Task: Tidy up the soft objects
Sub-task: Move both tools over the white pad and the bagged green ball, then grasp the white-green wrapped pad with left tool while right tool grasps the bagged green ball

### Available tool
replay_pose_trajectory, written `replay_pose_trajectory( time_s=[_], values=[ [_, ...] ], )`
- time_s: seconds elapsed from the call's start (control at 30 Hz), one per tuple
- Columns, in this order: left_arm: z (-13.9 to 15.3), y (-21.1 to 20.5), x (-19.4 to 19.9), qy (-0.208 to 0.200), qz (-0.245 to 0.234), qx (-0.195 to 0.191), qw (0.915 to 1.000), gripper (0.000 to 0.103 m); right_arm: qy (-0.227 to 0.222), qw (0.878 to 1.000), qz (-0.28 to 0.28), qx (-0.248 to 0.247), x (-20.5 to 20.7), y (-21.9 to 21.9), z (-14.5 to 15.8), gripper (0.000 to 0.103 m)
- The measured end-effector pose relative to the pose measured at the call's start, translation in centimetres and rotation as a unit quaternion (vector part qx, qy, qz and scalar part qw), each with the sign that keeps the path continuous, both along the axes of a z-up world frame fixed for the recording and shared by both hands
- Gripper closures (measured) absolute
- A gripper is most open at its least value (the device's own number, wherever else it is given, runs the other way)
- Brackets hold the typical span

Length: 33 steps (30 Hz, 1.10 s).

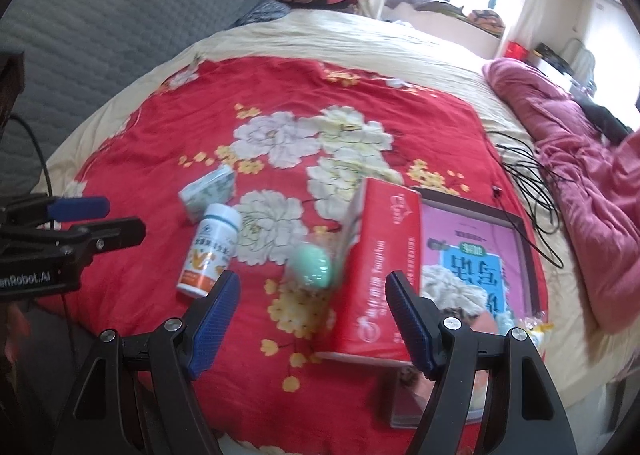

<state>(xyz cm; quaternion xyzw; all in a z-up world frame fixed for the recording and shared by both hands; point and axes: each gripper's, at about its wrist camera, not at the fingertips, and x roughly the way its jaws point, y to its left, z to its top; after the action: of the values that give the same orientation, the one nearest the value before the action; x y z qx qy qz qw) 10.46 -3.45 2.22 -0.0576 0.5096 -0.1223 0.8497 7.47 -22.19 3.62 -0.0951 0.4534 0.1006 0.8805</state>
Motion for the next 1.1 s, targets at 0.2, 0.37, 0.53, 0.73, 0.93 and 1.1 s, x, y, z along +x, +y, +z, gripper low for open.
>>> replay_pose_trajectory(
  time_s=[0.2,0.37,0.53,0.73,0.93,1.1],
  values=[
    [-1.6,1.2,1.8,0.02,0.011,-0.001,0.9997,0.039,0.02,0.998,0.048,-0.038,1.0,1.9,-2.1,0.027],
    [-3.5,1.5,4.2,0.042,0.014,0.001,0.999,0.039,0.043,0.99,0.105,-0.078,2.3,3.3,-4.7,0.027],
    [-5.4,1.4,6.9,0.065,0.018,0.005,0.9977,0.039,0.056,0.98,0.15,-0.12,3.7,4.3,-7.1,0.027],
    [-8.0,1.3,10.3,0.092,0.018,0.013,0.9955,0.039,0.053,0.955,0.203,-0.207,4.6,5.6,-9.8,0.027],
    [-9.4,1.1,12.3,0.105,0.018,0.016,0.9942,0.039,0.054,0.93,0.232,-0.279,5.6,5.9,-12.1,0.027],
    [-9.9,0.8,13.2,0.108,0.017,0.012,0.9939,0.039,0.06,0.922,0.237,-0.299,6.6,5.8,-13.1,0.029]
  ],
)
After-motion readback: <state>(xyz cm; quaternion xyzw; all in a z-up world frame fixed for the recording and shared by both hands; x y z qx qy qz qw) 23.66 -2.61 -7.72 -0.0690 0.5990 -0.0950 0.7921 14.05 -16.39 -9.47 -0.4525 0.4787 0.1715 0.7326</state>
